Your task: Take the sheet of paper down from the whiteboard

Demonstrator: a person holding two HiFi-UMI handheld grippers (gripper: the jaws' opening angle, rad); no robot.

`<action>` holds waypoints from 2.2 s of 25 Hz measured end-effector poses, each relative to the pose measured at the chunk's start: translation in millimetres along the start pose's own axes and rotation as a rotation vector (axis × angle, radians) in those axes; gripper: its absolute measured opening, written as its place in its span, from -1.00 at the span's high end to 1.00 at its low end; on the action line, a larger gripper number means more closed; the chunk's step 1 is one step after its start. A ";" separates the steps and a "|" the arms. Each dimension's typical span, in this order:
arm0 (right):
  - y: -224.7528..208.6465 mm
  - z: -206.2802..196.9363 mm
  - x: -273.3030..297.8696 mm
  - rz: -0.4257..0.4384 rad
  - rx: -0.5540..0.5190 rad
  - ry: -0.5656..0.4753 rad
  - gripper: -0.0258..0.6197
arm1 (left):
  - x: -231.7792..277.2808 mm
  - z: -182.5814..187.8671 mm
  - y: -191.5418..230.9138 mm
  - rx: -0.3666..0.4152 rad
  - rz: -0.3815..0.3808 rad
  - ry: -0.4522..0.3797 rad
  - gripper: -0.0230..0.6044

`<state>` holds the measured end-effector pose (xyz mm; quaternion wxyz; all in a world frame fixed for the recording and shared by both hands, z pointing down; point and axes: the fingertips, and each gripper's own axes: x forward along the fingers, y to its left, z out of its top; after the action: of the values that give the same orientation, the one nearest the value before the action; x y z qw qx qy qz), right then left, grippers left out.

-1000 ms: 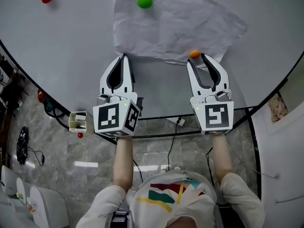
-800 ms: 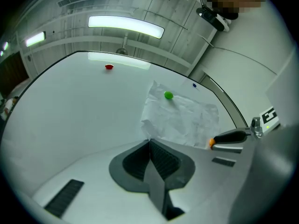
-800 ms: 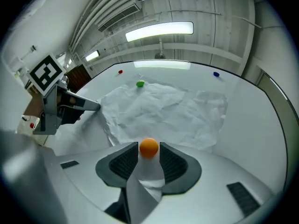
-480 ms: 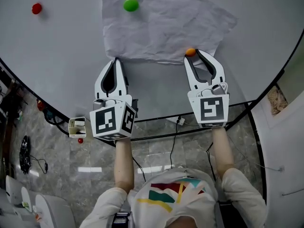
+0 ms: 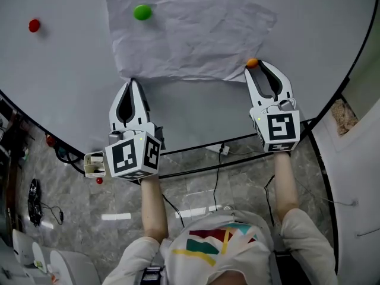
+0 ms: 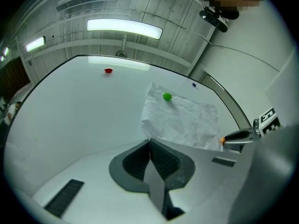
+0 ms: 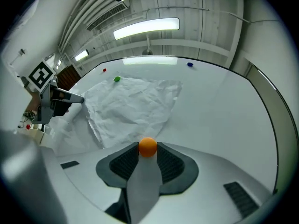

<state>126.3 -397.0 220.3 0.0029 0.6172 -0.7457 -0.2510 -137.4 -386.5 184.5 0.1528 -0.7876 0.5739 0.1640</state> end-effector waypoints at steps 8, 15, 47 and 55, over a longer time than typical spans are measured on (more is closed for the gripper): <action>-25.3 -23.9 -12.1 -0.030 0.048 0.020 0.52 | -5.7 1.3 -4.8 0.012 0.014 -0.006 0.77; -26.2 -25.1 -18.6 -0.039 0.044 0.002 0.51 | -9.5 3.7 -11.4 0.016 0.015 -0.005 0.77; 119.6 217.9 89.3 0.166 -0.285 -0.241 0.51 | 1.5 -8.3 -29.6 -0.004 -0.063 0.010 0.77; 115.4 236.0 98.0 0.148 -0.296 -0.259 0.52 | -1.6 -15.7 -37.2 0.041 -0.093 0.017 0.78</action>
<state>-77.2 -387.0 27.7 0.0161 0.5161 -0.7382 -0.4342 -101.1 -380.9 201.3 0.1716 -0.8114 0.5414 0.1384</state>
